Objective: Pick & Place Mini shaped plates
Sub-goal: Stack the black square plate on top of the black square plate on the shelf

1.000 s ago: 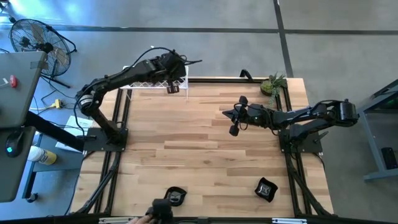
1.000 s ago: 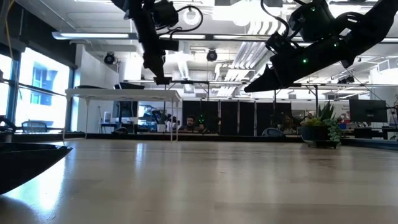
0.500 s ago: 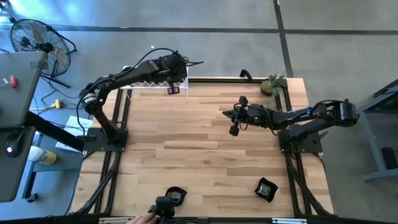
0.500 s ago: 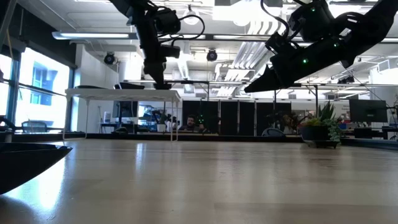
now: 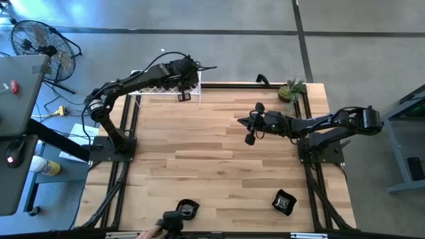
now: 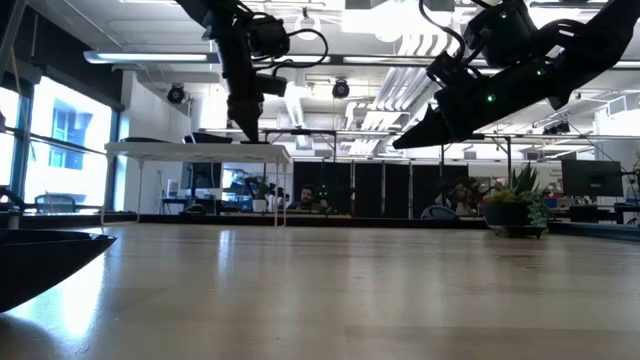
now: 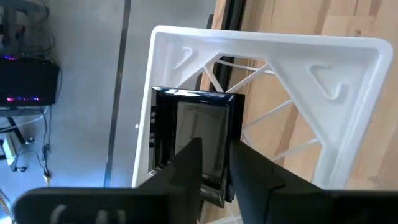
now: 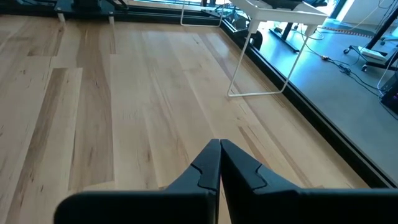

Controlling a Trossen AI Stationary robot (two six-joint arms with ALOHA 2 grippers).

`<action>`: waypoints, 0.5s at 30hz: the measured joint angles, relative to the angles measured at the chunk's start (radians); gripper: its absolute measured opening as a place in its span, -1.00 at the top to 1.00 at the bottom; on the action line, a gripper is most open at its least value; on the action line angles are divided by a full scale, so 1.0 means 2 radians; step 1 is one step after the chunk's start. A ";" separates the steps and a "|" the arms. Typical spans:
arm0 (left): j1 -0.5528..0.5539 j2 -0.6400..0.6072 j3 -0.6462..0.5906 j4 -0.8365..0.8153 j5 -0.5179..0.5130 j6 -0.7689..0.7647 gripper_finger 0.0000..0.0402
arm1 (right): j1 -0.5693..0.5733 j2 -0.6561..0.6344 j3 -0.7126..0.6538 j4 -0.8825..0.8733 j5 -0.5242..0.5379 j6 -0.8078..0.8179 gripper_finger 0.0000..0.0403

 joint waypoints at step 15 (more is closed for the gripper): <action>-0.027 -0.029 0.038 -0.051 -0.004 -0.073 0.45 | 0.000 0.000 0.000 0.000 0.000 0.000 0.98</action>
